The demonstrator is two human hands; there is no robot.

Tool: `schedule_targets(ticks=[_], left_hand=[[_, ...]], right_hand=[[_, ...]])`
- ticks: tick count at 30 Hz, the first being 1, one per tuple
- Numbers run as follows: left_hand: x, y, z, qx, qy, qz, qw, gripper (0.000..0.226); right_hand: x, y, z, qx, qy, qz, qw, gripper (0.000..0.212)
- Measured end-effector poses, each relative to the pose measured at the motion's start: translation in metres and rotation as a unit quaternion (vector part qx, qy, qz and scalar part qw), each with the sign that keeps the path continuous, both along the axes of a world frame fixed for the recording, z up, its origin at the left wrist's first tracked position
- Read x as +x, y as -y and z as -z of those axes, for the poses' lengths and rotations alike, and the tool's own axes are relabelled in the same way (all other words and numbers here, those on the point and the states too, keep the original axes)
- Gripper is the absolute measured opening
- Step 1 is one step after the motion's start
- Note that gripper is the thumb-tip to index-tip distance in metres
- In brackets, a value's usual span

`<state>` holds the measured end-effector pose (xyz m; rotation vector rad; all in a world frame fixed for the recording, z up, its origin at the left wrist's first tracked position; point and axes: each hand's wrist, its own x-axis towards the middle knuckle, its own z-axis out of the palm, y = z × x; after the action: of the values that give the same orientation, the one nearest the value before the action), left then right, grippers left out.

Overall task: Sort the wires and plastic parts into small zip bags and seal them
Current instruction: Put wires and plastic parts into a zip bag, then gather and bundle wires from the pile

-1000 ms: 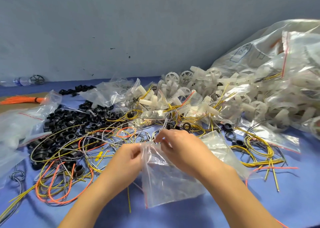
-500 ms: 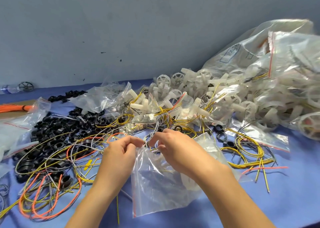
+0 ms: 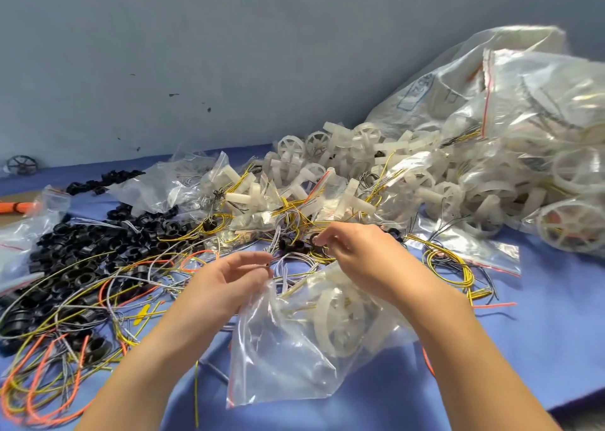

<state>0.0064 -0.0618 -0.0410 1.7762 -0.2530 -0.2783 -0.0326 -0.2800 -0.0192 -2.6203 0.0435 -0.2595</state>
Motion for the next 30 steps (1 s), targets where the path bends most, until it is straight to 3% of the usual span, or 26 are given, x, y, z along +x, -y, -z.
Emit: schedule_targets(ticks=[3,8,13,16,20,25,28,30], left_hand=[[0.0,-0.008,0.003,-0.004,0.002,-0.018,1.0,0.021],[-0.001,-0.032,0.009,0.143,0.105,-0.075,0.981,0.025],[0.026,-0.021,0.003,0.274,0.245,-0.099,0.925,0.022],[0.065,0.004,0.01,0.39,0.296,-0.044,0.871,0.027],[0.106,0.035,0.023,0.529,0.303,0.042,0.791,0.038],[0.133,0.049,0.038,0.552,0.253,0.019,0.794,0.062],[0.147,0.054,0.033,0.549,0.231,-0.013,0.803,0.064],[0.157,0.057,0.029,0.569,0.228,-0.019,0.79,0.065]], right_hand=[[-0.003,0.006,0.004,-0.013,-0.021,0.003,1.0,0.026],[-0.006,0.006,0.006,-0.037,-0.049,0.004,0.998,0.026],[-0.001,0.006,0.003,-0.015,-0.037,-0.003,0.999,0.026],[0.005,0.006,0.002,0.006,-0.03,-0.006,1.0,0.026],[0.011,0.015,0.0,0.041,-0.022,0.01,0.999,0.026],[0.013,0.033,0.0,0.069,0.01,0.041,0.997,0.026],[0.013,0.037,0.001,0.081,0.015,0.046,0.996,0.025],[0.012,0.038,0.002,0.08,0.015,0.045,0.996,0.025]])
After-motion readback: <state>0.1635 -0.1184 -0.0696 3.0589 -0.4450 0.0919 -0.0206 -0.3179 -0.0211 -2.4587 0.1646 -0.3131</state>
